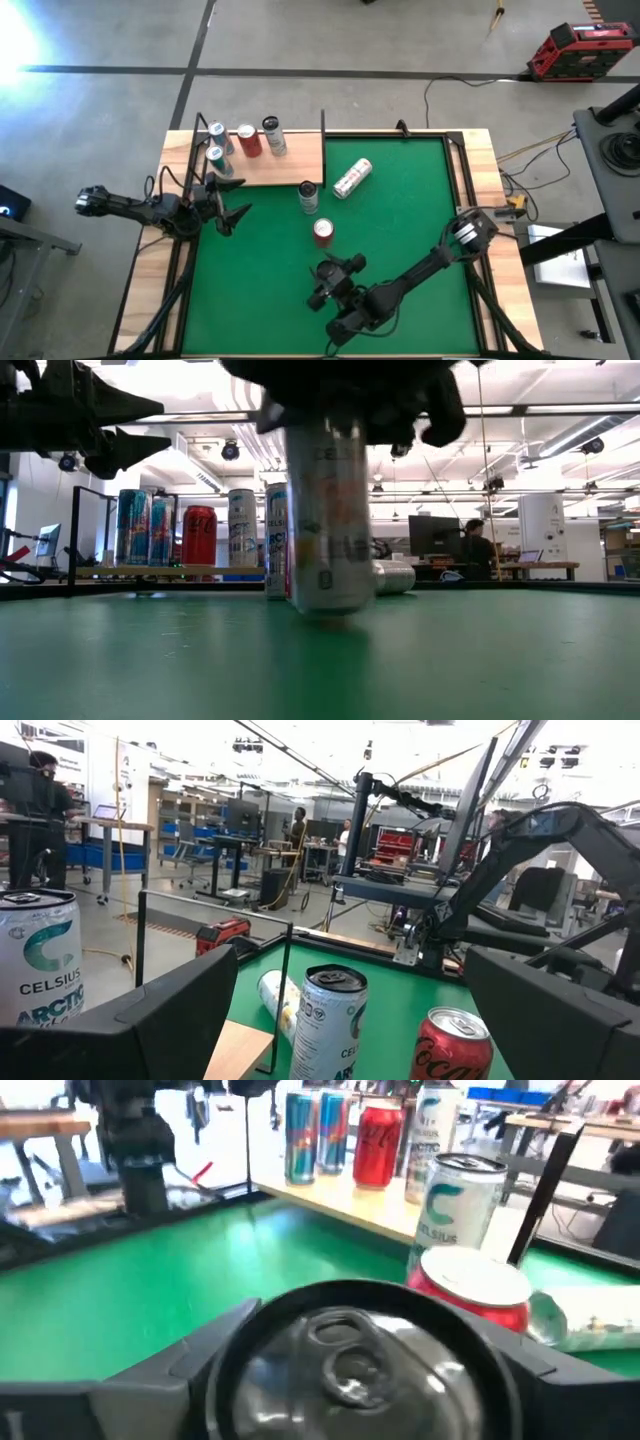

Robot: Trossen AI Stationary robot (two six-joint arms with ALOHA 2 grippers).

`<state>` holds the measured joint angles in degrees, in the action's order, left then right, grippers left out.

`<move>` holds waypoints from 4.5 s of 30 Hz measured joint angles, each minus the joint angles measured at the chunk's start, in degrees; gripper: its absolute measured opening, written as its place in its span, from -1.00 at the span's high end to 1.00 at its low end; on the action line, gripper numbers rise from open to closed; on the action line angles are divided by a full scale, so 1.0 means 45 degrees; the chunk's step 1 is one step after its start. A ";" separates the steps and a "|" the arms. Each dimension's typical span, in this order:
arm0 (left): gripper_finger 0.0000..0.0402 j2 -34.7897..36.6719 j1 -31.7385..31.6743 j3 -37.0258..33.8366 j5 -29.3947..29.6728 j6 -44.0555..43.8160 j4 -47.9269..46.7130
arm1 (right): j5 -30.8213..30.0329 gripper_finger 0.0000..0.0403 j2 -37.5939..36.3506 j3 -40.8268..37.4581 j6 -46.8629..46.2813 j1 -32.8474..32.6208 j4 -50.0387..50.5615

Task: Place canned beverage on shelf
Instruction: Move the white yellow soda can to the center, then adjust the white yellow soda can on the table

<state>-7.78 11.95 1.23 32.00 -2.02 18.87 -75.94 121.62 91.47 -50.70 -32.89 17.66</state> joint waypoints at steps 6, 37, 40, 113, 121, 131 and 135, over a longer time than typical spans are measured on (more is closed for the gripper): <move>-0.87 -0.0081 0.0004 0.0000 -0.0004 0.0000 -0.0096 | -0.0472 -0.16 0.0846 0.1237 0.0069 0.0098 -0.0012; -0.87 -0.0406 0.0002 0.0000 -0.0004 0.0000 -0.0148 | -0.1822 -0.65 0.0172 0.1279 -0.1592 -0.0106 0.2403; -0.87 -0.0411 0.0000 0.0000 -0.0004 0.0000 -0.0145 | -0.1863 -0.79 -0.0132 0.1279 -0.1516 -0.0284 0.2406; -0.87 -0.0528 0.0000 0.0000 -0.0004 0.0000 -0.0163 | 1.7097 -0.93 -0.2142 0.1240 -1.6405 1.4103 1.0226; -0.87 -0.0528 0.0001 0.0000 -0.0004 0.0000 -0.0164 | 1.7340 -0.93 -0.1602 0.1240 -1.5113 1.4849 0.9973; -0.87 -0.0528 0.0001 0.0000 -0.0004 0.0000 -0.0164 | 1.8196 -0.93 -0.0791 0.1240 -1.4069 1.5009 0.9915; -0.87 -0.0528 -0.0001 0.0000 -0.0004 0.0000 -0.0164 | 1.8325 -0.93 -0.0316 0.1240 -1.3836 1.5009 0.9904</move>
<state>-10.15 11.95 1.23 31.99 -2.02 18.13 6.52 120.20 97.06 -112.96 34.65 62.23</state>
